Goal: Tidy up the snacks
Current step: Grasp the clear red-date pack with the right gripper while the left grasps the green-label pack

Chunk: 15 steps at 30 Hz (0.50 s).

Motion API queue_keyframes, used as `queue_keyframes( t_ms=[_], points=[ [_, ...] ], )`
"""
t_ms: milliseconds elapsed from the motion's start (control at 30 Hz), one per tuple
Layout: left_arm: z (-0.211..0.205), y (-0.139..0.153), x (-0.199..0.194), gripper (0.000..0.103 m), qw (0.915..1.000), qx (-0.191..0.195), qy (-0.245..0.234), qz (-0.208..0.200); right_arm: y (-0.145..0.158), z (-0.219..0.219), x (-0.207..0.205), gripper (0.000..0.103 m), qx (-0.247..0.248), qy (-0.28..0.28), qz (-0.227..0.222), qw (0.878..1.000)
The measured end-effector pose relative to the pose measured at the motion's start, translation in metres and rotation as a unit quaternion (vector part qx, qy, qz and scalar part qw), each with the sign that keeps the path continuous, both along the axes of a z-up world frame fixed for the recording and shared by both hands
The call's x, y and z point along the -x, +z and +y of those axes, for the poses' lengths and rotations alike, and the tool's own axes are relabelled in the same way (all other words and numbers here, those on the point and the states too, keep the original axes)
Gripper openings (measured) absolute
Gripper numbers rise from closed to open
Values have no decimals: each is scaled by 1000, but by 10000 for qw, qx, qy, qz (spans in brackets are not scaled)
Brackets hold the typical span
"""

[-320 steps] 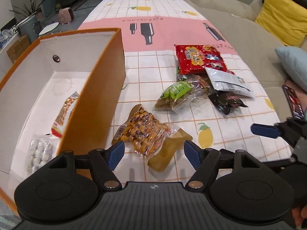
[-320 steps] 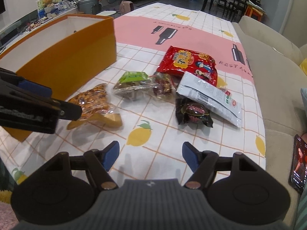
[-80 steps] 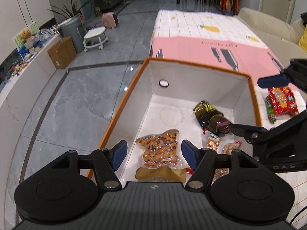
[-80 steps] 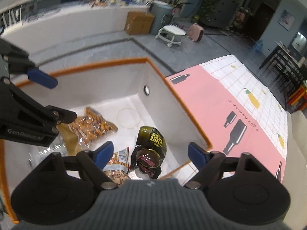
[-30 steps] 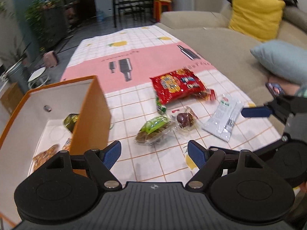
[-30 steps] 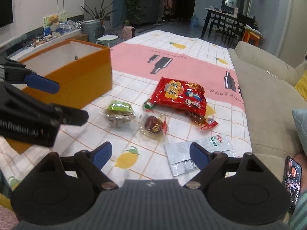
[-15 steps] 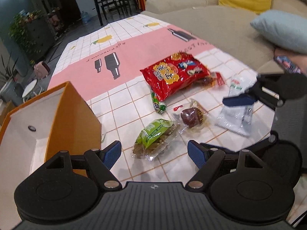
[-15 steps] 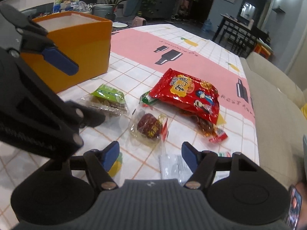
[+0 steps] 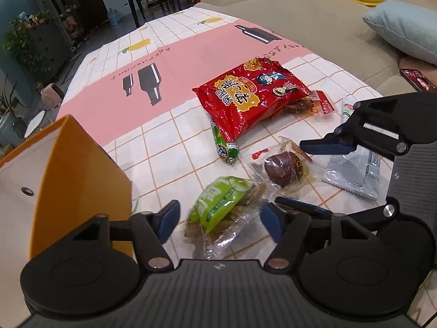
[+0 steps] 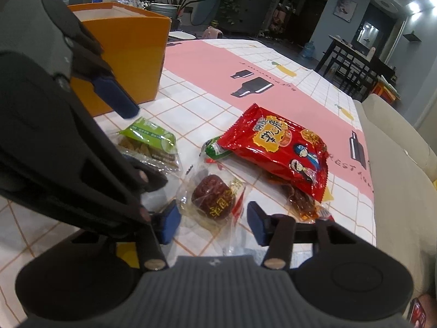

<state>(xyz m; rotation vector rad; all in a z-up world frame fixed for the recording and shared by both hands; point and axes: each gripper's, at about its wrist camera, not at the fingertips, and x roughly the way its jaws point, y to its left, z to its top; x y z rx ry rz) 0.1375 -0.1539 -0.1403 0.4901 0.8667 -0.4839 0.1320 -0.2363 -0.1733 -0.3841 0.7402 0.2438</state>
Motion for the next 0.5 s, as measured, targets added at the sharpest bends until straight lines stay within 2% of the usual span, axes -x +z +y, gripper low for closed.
queue_keyframes(
  t_ms=[67,133,267,500],
  points=[
    [0,-2,0,70,10000,29,54,0,0,2,-1,45,31,25,-12,10000],
    [1,-3,0,62,10000,62,60,2,0,2,-1,43,40,29,-28,10000],
    [1,-2,2,58,9998,78,181,28,0,2,-1,40,6,0,-2,10000],
    [17,7,7,53,9959,517,713,218,4,3,3,38,42,-62,89,9999]
  ],
)
